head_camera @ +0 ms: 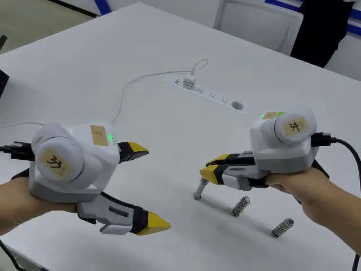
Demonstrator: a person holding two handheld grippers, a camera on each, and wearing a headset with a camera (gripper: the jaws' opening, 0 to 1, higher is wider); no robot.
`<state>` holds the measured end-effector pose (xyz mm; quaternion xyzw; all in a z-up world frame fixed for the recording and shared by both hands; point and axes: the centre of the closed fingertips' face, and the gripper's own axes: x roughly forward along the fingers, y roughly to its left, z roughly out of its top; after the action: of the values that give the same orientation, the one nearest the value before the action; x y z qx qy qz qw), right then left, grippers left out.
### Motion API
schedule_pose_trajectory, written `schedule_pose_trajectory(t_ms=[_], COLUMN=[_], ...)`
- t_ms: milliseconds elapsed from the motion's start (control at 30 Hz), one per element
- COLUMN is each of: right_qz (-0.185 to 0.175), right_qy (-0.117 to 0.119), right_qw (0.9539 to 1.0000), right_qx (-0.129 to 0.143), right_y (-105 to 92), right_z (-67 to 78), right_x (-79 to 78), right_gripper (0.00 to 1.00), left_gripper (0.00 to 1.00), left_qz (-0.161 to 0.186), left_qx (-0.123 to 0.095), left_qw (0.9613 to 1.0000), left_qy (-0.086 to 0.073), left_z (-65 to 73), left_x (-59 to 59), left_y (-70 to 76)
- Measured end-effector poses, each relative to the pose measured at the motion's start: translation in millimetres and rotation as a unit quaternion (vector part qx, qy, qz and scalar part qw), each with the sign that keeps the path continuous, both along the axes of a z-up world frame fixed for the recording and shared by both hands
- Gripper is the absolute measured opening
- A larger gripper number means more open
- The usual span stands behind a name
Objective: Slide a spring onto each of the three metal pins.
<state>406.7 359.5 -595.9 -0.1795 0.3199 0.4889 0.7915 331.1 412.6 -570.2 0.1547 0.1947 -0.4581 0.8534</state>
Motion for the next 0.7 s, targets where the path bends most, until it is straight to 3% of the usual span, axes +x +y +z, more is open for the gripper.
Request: schedule_pose_trajectory(t_ms=[700], right_qz=[-0.004], right_qy=[0.007], right_qw=[0.9995], right_qx=[-0.030], right_y=[1.6], right_z=[-36.6], right_x=[-1.8], right_gripper=[0.11], left_gripper=[0.81], left_qz=[0.007], left_qx=[-0.007], left_qw=[0.9999], left_qy=[0.002], left_z=[3.8], left_x=[4.7], left_y=[1.8])
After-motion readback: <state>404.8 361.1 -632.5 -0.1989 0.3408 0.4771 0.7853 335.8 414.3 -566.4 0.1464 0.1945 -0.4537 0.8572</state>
